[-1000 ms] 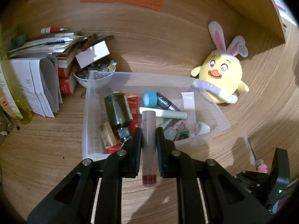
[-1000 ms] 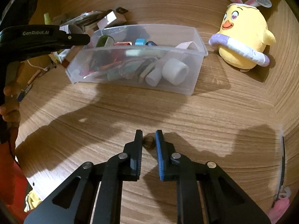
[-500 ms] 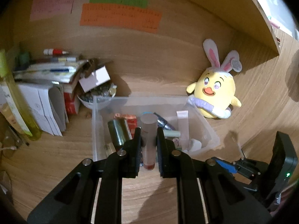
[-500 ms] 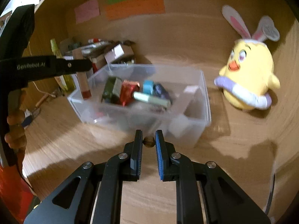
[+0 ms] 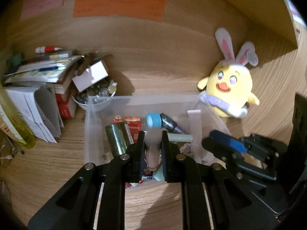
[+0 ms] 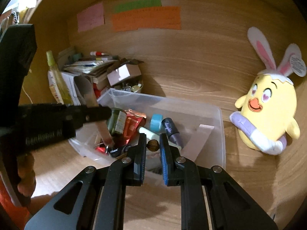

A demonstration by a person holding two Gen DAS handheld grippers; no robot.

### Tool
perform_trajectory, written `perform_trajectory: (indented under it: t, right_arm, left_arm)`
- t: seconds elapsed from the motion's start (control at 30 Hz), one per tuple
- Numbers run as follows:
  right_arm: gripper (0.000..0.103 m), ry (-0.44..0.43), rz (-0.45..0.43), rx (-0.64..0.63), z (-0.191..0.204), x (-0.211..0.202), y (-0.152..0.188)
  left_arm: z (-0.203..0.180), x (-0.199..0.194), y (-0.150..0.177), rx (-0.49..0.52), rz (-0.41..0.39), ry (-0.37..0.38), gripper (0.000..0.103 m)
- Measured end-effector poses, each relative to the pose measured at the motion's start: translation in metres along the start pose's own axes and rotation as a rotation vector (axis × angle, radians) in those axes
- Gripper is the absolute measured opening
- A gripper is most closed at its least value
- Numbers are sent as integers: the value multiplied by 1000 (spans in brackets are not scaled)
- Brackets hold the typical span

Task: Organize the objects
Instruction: 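Lower the lipstick and bead into the clear box and open both grippers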

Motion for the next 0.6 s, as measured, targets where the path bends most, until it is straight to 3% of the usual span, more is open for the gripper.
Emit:
perform_trajectory:
  t: [0.33, 0.43, 0.5, 0.6]
  right_arm:
    - [13, -19, 106, 39, -8, 41, 15]
    - [13, -25, 125, 46, -7, 45, 18]
    - [14, -26, 130, 49, -8, 45, 18]
    - [20, -31, 129, 42, -6, 42, 18]
  left_arm:
    - [-4, 10, 8, 66, 2, -60, 17]
    - [-2, 12, 11, 77, 8, -89, 27]
    - [0, 12, 12, 70, 6, -89, 39]
    - [0, 9, 14, 65, 1, -80, 43]
Point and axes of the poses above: each gripper's, at about its wrist camera, not at the fingertips, and x roughly the way its jaws point, z to its left, y to its underside, the point moved 10 cm from there along x, roughly the way its jaws point, and after that the axes turned 1 degree about z, right-handed, at the moved point
